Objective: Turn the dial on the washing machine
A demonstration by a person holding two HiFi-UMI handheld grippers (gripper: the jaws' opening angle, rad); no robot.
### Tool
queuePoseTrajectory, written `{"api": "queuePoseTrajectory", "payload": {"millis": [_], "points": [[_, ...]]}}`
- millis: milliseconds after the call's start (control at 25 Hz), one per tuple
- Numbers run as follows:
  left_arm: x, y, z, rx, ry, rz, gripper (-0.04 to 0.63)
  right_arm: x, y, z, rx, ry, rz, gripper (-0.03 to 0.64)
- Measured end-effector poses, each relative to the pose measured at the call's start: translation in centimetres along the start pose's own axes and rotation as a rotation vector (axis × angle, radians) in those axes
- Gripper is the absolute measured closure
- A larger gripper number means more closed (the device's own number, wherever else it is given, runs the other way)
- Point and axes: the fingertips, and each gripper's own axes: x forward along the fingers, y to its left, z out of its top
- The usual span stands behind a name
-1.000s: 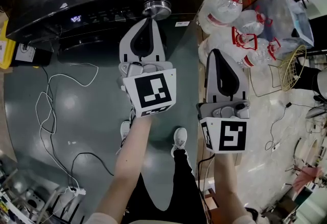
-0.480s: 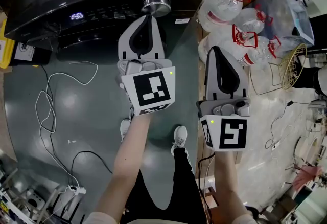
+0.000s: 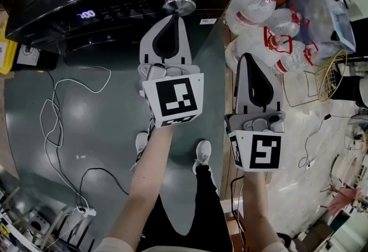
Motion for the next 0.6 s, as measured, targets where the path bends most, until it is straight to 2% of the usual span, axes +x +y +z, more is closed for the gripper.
{"api": "queuePoseTrajectory", "payload": {"millis": [600], "points": [[-0.07, 0.18, 0.03, -0.010, 0.008, 0.013, 0.598, -0.27, -0.36, 0.57, -0.029, -0.004, 0.000, 0.614]]}}
